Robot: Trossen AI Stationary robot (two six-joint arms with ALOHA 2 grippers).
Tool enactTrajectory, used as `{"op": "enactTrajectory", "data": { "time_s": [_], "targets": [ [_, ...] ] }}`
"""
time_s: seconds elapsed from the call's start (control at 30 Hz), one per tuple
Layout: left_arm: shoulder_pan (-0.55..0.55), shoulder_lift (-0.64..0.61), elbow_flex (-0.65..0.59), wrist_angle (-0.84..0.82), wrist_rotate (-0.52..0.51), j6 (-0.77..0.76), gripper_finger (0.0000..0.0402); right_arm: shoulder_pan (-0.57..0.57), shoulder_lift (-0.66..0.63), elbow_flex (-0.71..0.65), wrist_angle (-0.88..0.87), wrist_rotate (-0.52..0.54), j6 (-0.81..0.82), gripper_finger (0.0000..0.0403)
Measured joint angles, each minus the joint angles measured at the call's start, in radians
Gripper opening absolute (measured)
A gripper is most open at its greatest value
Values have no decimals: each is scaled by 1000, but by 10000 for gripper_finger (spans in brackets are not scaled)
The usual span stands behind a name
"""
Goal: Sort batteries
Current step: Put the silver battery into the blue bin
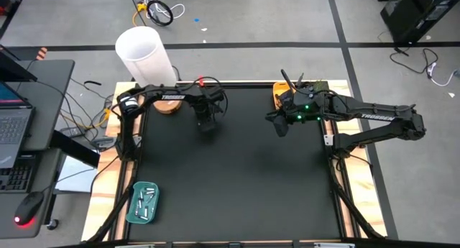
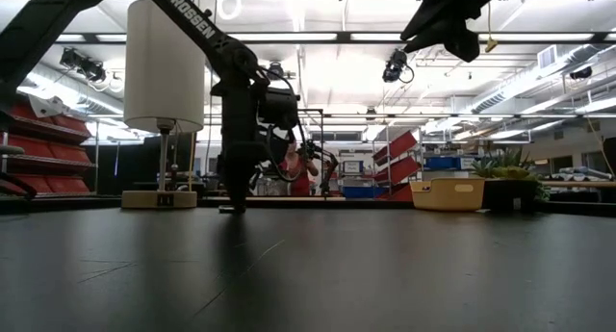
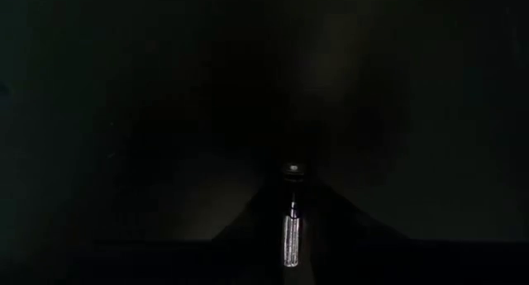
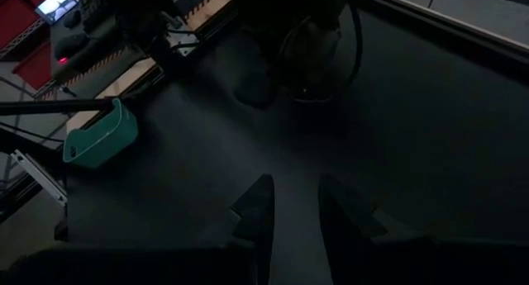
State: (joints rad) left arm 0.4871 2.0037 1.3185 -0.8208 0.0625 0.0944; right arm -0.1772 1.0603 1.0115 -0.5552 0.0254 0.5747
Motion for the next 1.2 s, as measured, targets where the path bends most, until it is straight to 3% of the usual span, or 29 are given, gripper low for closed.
{"op": "enactTrajectory", "data": {
  "time_s": [0.1, 0.23, 0.4, 0.63, 0.8, 0.93, 1.07, 1.2],
  "targets": [
    [-3, -20, 19, 4, -30, -3, 33, 0, 0, 0, 0, 0, -2, 84],
    [-1, -65, 40, 143, -43, -39, 33, 0, 0, 0, -1, 0, -9, 84],
    [10, -118, 38, 206, 15, -139, 33, 1, 0, 0, -3, -9, -9, 84],
    [-62, -295, 41, 228, 26, -302, 33, 1, 0, 0, -5, -27, -44, 84],
    [-225, -482, 9, 158, -77, -425, 33, -1, 0, 0, -6, -32, -102, 84],
    [-412, -613, -77, 118, -148, -611, 33, -3, 0, 0, -6, -38, -162, 84],
    [-644, -728, -205, 113, -175, -954, 33, -4, 0, 0, -5, -38, -225, 84],
    [-920, -793, -299, 70, -290, -1386, 33, -12, 0, 0, -2, -58, -262, 84]
  ]
}}
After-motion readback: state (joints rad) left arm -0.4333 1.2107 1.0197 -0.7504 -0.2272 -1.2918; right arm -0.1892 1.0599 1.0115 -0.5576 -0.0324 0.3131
